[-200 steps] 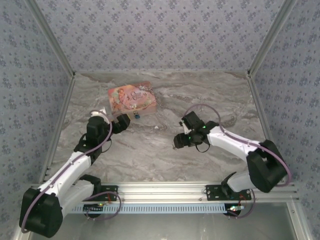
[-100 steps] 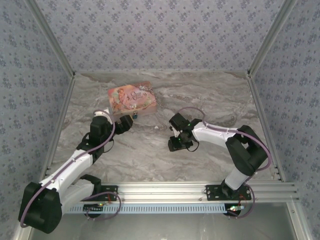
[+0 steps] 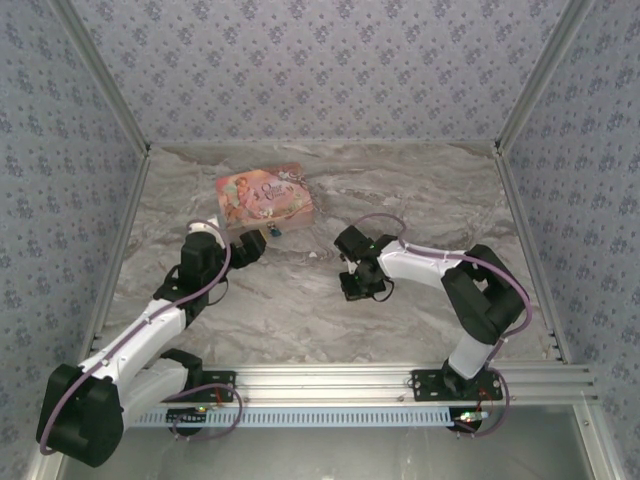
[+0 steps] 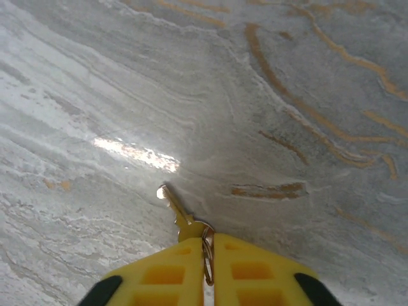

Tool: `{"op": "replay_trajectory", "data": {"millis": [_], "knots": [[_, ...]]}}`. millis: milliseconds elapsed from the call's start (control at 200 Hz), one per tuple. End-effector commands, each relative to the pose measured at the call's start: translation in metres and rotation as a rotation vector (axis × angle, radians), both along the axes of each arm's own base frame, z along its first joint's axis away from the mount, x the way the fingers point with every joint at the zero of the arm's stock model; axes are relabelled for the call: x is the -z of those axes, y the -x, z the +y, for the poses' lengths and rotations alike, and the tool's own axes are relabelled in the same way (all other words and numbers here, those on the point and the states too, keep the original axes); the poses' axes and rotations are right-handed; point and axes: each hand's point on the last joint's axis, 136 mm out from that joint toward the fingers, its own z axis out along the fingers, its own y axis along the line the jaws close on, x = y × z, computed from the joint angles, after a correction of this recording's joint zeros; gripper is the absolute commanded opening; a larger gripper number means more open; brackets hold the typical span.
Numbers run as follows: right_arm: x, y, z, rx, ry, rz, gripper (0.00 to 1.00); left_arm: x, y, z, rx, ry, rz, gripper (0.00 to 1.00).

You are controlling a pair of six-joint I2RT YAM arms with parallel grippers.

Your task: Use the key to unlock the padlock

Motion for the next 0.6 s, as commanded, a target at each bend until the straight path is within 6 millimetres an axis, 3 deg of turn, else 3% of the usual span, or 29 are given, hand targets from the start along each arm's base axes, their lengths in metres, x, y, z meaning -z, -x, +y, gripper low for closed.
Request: {"op": "replay_trajectory", "data": {"millis": [0,150,295,435,595], "knots": [[0.021,0.009,0.003,0.002,0.01,0.05,0.02,-0.028,-0.008,-0.003,-0.003,0.01,-0.066,0.99],[0.01,0.002,0.006,0.034,-0.089,0.018,0.0,-0.028,-0.007,-0.007,0.015,0.021,-0.055,0.99],[-0.018,-0.01,0.018,0.077,-0.292,-0.017,0.0,-0.031,-0.007,-0.02,0.045,0.106,-0.007,0.98],[-0.047,-0.024,0.026,0.113,-0.433,-0.081,0.0,-0.037,-0.007,-0.046,0.081,0.263,0.084,0.96],[-0.084,-0.046,0.033,0.181,-0.61,-0.181,0.0,-0.049,-0.007,-0.088,0.154,0.413,0.158,0.94]]}}
